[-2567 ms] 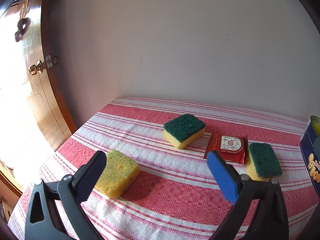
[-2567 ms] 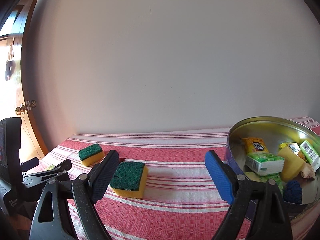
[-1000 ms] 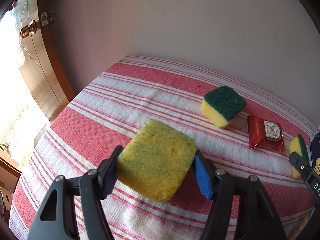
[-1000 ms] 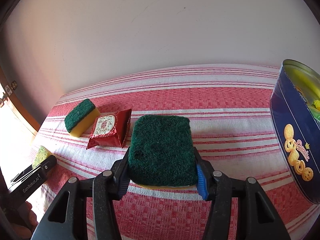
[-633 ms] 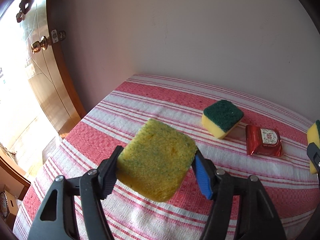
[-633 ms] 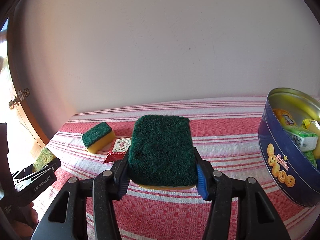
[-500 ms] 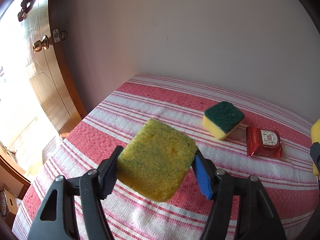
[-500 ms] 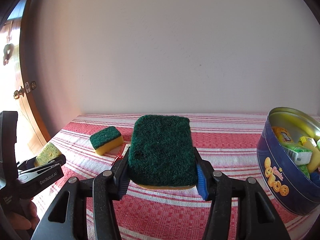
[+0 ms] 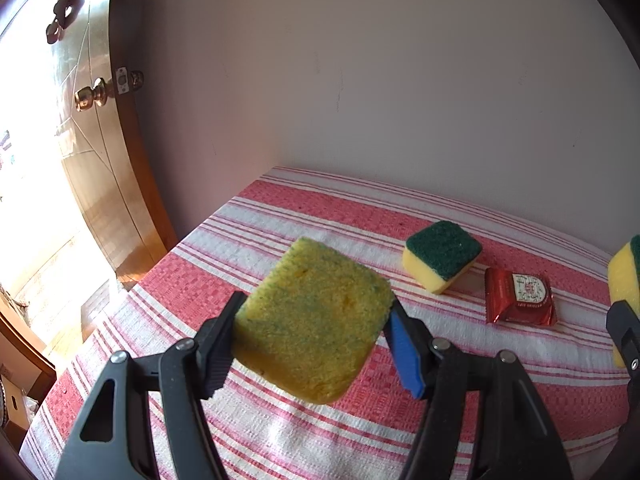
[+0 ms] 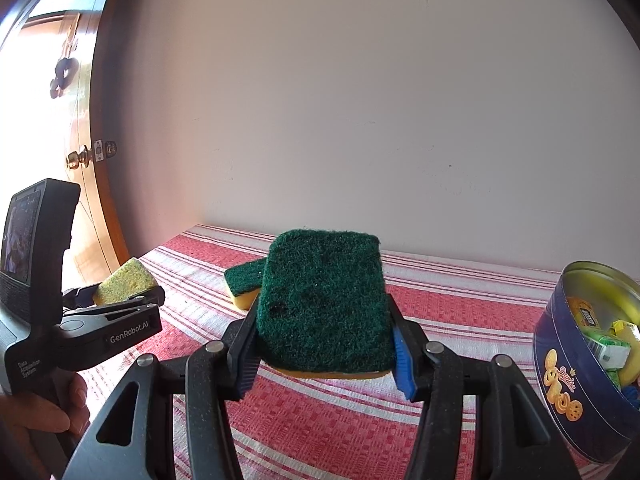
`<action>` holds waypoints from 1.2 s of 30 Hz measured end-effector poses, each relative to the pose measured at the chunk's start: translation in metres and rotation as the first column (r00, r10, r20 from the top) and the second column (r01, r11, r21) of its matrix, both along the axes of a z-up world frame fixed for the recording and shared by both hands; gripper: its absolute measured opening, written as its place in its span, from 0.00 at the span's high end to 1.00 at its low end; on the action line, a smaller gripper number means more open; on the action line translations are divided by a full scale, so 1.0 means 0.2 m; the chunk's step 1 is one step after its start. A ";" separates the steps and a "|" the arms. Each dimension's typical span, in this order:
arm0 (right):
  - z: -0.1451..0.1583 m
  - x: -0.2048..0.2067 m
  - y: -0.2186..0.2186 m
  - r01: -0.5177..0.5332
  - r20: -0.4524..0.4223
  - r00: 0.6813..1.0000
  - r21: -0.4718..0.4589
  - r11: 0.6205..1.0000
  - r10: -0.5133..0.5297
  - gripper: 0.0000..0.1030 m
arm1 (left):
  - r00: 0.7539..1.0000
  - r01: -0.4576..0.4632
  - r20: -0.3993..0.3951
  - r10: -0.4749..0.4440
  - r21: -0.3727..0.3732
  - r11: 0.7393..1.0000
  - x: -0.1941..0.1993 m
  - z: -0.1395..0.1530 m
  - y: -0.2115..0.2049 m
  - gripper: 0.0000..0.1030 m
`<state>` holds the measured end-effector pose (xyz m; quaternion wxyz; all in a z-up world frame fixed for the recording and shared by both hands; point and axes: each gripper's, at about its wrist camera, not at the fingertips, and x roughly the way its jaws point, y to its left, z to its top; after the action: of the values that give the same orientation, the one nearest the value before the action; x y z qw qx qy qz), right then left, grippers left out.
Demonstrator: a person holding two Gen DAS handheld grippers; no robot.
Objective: Organize objects
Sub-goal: 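Carry both sponges toward the tin and hold them above it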
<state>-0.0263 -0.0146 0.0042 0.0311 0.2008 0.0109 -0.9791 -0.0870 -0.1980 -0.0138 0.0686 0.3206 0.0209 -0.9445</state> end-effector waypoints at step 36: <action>0.04 0.20 0.32 0.037 -0.016 0.999 0.003 0.999 -0.037 0.45 | 0.993 0.035 -0.108 -0.044 -0.079 0.996 0.23 0.04 0.34 0.35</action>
<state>0.0140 0.0500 0.0123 0.0124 0.1930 0.0090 -0.9811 -0.0416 -0.1305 -0.0048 0.0611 0.2656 -0.0182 -0.9620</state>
